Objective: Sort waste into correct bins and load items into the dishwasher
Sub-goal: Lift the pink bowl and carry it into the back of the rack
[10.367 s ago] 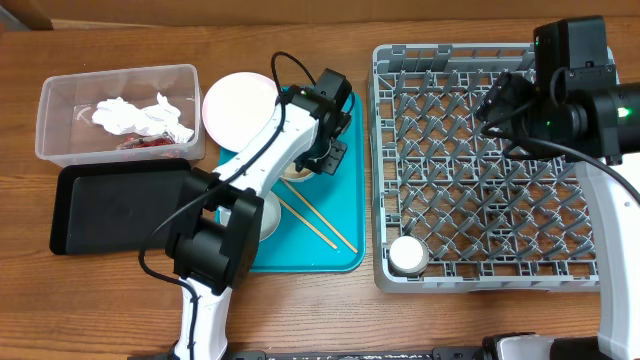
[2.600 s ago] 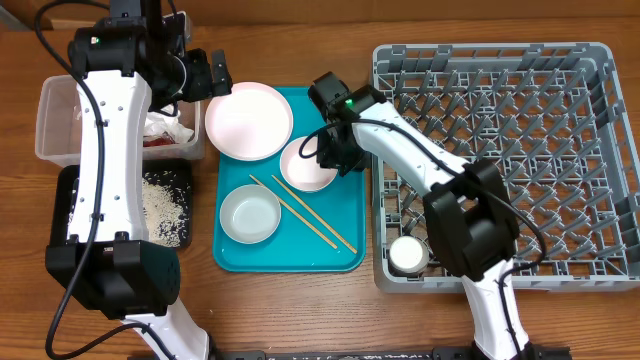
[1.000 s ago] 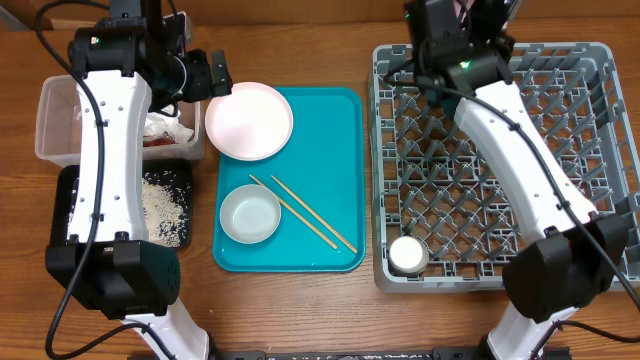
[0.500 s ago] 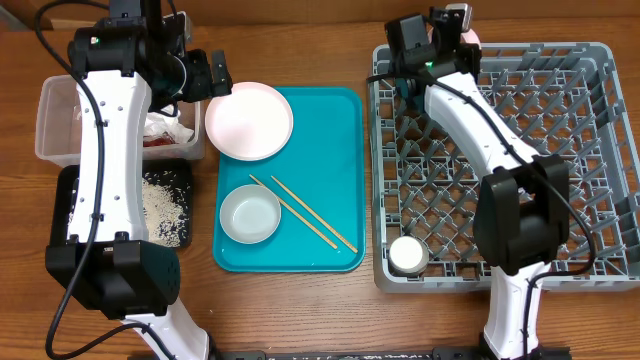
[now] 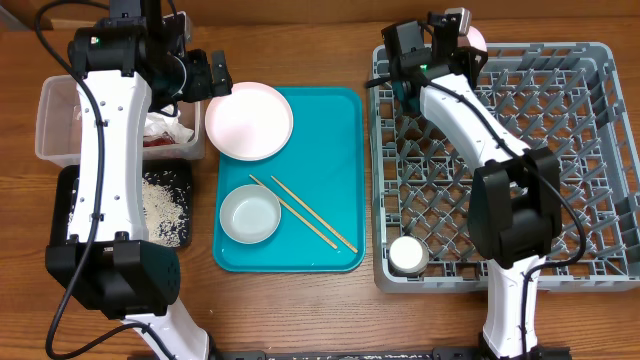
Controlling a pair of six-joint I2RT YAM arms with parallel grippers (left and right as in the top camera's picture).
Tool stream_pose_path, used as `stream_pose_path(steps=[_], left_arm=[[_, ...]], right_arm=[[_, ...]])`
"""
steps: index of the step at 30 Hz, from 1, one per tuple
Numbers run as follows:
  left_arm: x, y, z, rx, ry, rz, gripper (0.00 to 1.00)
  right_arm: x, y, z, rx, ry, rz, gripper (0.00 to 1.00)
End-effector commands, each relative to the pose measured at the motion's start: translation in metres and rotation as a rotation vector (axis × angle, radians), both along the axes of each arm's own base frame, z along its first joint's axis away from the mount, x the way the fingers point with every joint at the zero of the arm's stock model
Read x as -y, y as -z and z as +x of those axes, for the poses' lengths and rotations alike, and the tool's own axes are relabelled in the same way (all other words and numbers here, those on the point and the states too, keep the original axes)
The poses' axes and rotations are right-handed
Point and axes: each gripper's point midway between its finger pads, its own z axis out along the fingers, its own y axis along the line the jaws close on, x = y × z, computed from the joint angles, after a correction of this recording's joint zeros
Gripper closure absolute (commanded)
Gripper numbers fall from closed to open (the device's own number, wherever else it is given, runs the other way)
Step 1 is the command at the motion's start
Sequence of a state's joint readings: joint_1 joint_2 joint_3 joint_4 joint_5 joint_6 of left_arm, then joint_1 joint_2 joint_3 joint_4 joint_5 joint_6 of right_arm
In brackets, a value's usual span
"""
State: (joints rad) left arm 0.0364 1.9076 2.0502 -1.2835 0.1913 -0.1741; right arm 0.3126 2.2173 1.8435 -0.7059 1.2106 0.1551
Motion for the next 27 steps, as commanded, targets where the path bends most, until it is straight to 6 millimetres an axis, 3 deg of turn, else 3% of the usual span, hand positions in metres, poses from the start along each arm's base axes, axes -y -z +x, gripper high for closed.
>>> stream_pose_path(steps=[1, 6, 11, 16, 23, 27], left_arm=[[0.003, -0.010, 0.002, 0.030, 0.009, -0.005, 0.00], [0.003, -0.010, 0.002, 0.030, 0.009, -0.005, 0.00], [0.003, -0.010, 0.002, 0.030, 0.009, -0.005, 0.00], [0.003, -0.010, 0.002, 0.030, 0.009, -0.005, 0.00], [0.003, -0.010, 0.002, 0.030, 0.009, -0.005, 0.00], [0.003, -0.010, 0.002, 0.030, 0.009, -0.005, 0.00]], right_arm=[[-0.018, 0.009, 0.001, -0.028, -0.034, -0.011, 0.76], [-0.043, 0.011, -0.004, -0.053, -0.085, -0.021, 0.75], [-0.049, 0.014, -0.009, -0.092, -0.100, -0.035, 0.75], [-0.064, 0.018, -0.020, -0.158, -0.136, -0.064, 0.51], [-0.091, 0.019, -0.043, -0.192, -0.173, -0.039, 0.38], [-0.090, -0.002, -0.056, -0.142, -0.172, 0.171, 0.35]])
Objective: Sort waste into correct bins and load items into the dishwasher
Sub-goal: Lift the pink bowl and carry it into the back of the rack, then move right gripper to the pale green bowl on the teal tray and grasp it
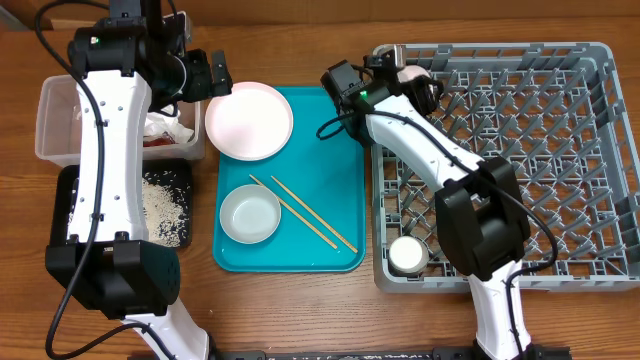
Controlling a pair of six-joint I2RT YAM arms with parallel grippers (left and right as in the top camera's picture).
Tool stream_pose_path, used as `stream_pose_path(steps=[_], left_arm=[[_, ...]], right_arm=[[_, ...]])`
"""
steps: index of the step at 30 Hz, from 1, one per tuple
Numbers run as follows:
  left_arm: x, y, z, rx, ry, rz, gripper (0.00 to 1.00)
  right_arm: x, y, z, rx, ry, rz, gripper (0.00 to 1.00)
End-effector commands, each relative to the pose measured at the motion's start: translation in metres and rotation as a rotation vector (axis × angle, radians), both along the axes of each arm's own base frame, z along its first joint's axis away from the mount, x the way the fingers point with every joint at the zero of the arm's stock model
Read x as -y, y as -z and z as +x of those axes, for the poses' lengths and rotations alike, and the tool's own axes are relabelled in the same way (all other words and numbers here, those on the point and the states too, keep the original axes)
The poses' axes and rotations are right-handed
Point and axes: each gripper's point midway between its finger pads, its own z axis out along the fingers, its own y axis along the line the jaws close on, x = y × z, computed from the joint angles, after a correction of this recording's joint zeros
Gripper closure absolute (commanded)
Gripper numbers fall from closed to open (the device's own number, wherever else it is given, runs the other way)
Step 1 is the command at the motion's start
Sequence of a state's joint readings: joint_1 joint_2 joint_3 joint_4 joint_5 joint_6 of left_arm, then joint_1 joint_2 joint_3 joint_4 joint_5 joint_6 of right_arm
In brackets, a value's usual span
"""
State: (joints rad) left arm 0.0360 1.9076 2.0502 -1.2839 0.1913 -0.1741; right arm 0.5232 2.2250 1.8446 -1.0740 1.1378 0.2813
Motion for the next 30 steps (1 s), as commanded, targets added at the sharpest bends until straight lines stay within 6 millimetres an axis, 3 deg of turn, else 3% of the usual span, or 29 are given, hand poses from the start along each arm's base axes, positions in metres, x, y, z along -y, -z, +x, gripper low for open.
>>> stream_pose_path(steps=[1, 5, 8, 10, 11, 13, 14, 18, 22, 26, 30], left_arm=[[0.003, -0.011, 0.002, 0.030, 0.008, -0.005, 0.00], [0.003, -0.011, 0.002, 0.030, 0.008, -0.005, 0.00], [0.003, -0.011, 0.002, 0.030, 0.008, -0.005, 0.00], [0.003, -0.011, 0.002, 0.030, 0.008, -0.005, 0.00], [0.003, -0.011, 0.002, 0.030, 0.008, -0.005, 0.00], [0.003, -0.011, 0.002, 0.030, 0.008, -0.005, 0.00], [0.003, -0.011, 0.002, 0.030, 0.008, -0.005, 0.00], [0.003, -0.011, 0.002, 0.030, 0.008, -0.005, 0.00], [0.003, -0.011, 0.002, 0.030, 0.008, -0.005, 0.00], [0.003, -0.011, 0.002, 0.030, 0.008, -0.005, 0.00], [0.003, -0.011, 0.002, 0.030, 0.008, -0.005, 0.00]], right_arm=[[0.000, -0.043, -0.005, 0.118, 0.033, 0.267, 0.32], [-0.021, -0.079, -0.010, 0.151, -0.041, 0.563, 0.27], [-0.081, -0.095, -0.017, 0.080, -0.212, 0.927, 0.21], [-0.137, -0.094, -0.021, 0.000, -0.314, 1.224, 0.21], [-0.148, -0.092, -0.022, -0.017, -0.332, 1.264, 0.21], [-0.170, -0.078, -0.030, -0.067, -0.340, 1.334, 0.22], [-0.189, -0.065, -0.045, -0.148, -0.356, 1.366, 0.24], [-0.225, -0.038, -0.082, -0.328, -0.383, 1.395, 0.31], [-0.251, -0.004, -0.120, -0.448, -0.363, 1.369, 0.43], [-0.269, 0.043, -0.152, -0.550, -0.296, 1.337, 0.46], [-0.285, 0.074, -0.172, -0.623, -0.285, 1.296, 0.50]])
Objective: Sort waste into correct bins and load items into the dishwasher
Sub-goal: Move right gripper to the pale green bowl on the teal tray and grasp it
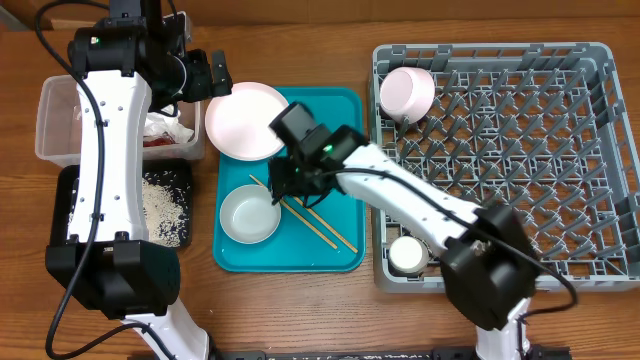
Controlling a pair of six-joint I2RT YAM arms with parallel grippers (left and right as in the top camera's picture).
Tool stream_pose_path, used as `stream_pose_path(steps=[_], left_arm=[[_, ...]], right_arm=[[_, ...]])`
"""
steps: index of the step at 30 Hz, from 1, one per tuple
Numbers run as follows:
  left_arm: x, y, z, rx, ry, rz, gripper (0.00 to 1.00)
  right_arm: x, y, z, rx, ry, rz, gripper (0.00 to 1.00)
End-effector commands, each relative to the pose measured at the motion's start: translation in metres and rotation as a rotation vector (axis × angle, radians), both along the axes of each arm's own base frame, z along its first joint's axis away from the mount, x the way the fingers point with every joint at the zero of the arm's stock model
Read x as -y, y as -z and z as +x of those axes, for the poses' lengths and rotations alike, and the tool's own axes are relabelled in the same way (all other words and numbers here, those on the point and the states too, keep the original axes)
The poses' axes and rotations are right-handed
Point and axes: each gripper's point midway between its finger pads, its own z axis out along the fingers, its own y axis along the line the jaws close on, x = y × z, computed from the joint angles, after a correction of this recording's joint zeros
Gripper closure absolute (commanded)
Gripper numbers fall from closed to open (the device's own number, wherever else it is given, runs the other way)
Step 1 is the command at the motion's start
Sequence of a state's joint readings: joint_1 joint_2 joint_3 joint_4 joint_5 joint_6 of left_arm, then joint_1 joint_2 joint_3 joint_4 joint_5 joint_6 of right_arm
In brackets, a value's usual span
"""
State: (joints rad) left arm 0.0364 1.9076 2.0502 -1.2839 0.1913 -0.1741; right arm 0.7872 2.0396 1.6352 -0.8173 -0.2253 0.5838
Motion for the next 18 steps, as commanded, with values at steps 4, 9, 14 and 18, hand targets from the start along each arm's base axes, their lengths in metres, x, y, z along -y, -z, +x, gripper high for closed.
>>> stream_pose_path(steps=[4, 9, 14, 18], left_arm=[[0.003, -0.011, 0.002, 0.030, 0.009, -0.005, 0.00], [0.003, -0.011, 0.002, 0.030, 0.009, -0.005, 0.00], [0.003, -0.011, 0.002, 0.030, 0.009, -0.005, 0.00], [0.003, -0.011, 0.002, 0.030, 0.009, -0.005, 0.00]], right_arm=[[-0.010, 0.039, -0.019, -0.090, 0.002, -0.048, 0.59], [-0.009, 0.041, -0.020, -0.098, 0.012, -0.051, 0.74], [-0.008, 0.052, -0.023, -0.133, 0.035, -0.064, 0.76], [-0.008, 0.052, -0.023, -0.134, 0.041, -0.062, 0.75]])
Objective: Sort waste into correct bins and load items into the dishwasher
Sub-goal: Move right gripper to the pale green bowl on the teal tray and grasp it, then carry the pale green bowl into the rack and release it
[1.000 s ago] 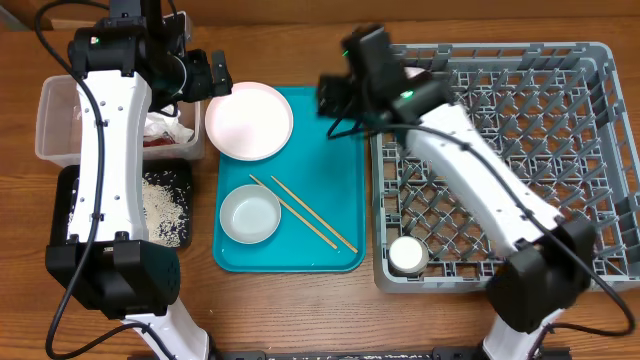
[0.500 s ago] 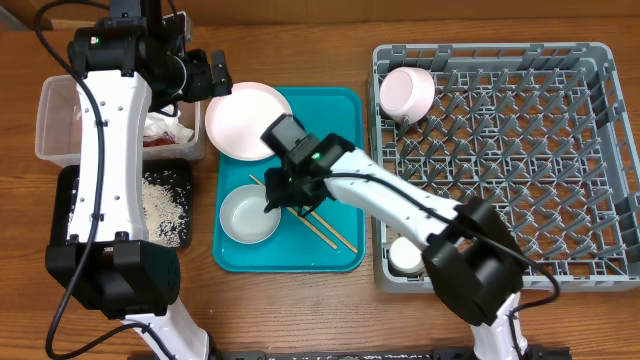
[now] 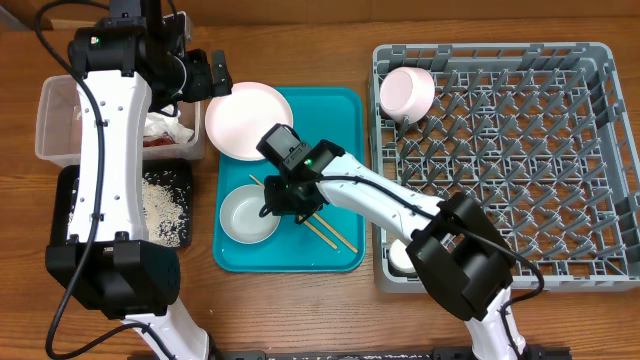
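A teal tray (image 3: 345, 110) holds a pink plate (image 3: 250, 120), a small white bowl (image 3: 245, 215) and a pair of chopsticks (image 3: 335, 238). My right gripper (image 3: 280, 205) points down over the near ends of the chopsticks, at the bowl's right rim. Its fingers are hidden under the wrist. A pink bowl (image 3: 407, 92) rests in the far left corner of the grey dish rack (image 3: 600, 150). The left gripper (image 3: 218, 75) hovers open at the plate's left rim.
A clear bin (image 3: 55, 120) with waste stands at the far left. In front of it a black tray (image 3: 165, 205) holds spilled rice. A white cup (image 3: 403, 258) sits in the rack's near left corner, partly under my right arm.
My right gripper has shifted a little nearer and to the left, from the middle of the chopsticks to the bowl's right rim. The left arm, plate, bowl and chopsticks have not moved.
My right gripper was at the rack's far left corner with the pink bowl. It was then at the rack's left edge beside the bowl. After that the bowl lay alone in the rack and the gripper was over the chopsticks, where it remains.
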Controlling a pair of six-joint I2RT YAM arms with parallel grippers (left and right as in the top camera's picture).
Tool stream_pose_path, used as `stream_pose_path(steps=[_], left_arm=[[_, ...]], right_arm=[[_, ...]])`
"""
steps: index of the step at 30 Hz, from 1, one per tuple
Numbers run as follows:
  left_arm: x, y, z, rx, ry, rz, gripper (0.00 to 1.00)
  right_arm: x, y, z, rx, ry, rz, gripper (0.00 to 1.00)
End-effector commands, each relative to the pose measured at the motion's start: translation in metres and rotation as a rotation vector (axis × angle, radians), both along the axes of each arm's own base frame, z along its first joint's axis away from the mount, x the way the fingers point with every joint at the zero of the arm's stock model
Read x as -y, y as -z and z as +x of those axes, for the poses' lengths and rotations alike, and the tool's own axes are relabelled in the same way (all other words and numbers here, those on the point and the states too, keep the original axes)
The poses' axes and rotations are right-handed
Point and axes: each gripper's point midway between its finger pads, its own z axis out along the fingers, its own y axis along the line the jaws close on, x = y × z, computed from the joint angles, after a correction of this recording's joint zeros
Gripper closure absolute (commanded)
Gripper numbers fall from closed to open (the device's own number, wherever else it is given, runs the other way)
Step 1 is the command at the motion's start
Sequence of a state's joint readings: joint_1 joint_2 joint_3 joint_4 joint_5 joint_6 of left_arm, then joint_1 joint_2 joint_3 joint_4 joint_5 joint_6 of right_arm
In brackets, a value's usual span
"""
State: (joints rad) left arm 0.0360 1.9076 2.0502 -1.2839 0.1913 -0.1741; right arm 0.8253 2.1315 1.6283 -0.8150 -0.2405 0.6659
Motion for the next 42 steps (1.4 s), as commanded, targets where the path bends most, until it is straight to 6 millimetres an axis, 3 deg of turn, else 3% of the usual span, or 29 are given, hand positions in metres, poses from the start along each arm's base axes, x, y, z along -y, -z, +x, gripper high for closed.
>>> stream_pose_path(steps=[1, 6, 9, 13, 15, 16, 18, 19, 20, 23, 25, 29, 35, 40, 42], left_arm=[[0.003, -0.011, 0.002, 0.030, 0.008, -0.005, 0.00], [0.003, -0.011, 0.002, 0.030, 0.008, -0.005, 0.00], [0.003, -0.011, 0.002, 0.030, 0.008, -0.005, 0.00], [0.003, -0.011, 0.002, 0.030, 0.008, -0.005, 0.00], [0.003, -0.011, 0.002, 0.030, 0.008, -0.005, 0.00], [0.003, -0.011, 0.002, 0.030, 0.008, -0.005, 0.00], [0.003, -0.011, 0.002, 0.030, 0.008, -0.005, 0.00], [0.003, -0.011, 0.002, 0.030, 0.008, -0.005, 0.00], [0.003, -0.011, 0.002, 0.030, 0.008, -0.005, 0.00], [0.003, -0.011, 0.002, 0.030, 0.008, -0.005, 0.00], [0.003, -0.011, 0.002, 0.030, 0.008, -0.005, 0.00], [0.003, -0.011, 0.002, 0.030, 0.008, -0.005, 0.00], [0.003, -0.011, 0.002, 0.030, 0.008, -0.005, 0.00], [0.003, -0.011, 0.002, 0.030, 0.008, -0.005, 0.00], [0.003, -0.011, 0.002, 0.030, 0.008, -0.005, 0.00]], right_arm=[[0.000, 0.008, -0.002, -0.021, 0.010, -0.006, 0.76], [0.001, 0.008, -0.002, -0.025, 0.016, -0.007, 0.96], [0.003, -0.001, 0.001, -0.018, 0.024, -0.002, 0.96], [0.038, -0.064, 0.033, 0.119, 0.120, -0.022, 0.96], [0.082, -0.118, 0.051, 0.257, 0.221, -0.069, 0.96], [0.093, -0.129, 0.054, 0.289, 0.245, -0.084, 0.96], [0.154, -0.174, 0.064, 0.443, 0.404, -0.199, 0.96], [0.176, -0.188, 0.066, 0.497, 0.463, -0.255, 0.96], [0.220, -0.215, 0.066, 0.618, 0.552, -0.387, 0.96], [0.284, -0.259, 0.057, 0.813, 0.689, -0.644, 0.96], [0.310, -0.278, 0.052, 0.907, 0.733, -0.798, 0.96], [0.335, -0.280, 0.055, 0.990, 0.706, -1.062, 0.96], [0.338, -0.253, 0.070, 0.996, 0.519, -1.373, 0.96], [0.327, -0.192, 0.093, 0.887, 0.287, -1.558, 0.96], [0.330, -0.183, 0.094, 0.862, 0.262, -1.580, 0.96]])
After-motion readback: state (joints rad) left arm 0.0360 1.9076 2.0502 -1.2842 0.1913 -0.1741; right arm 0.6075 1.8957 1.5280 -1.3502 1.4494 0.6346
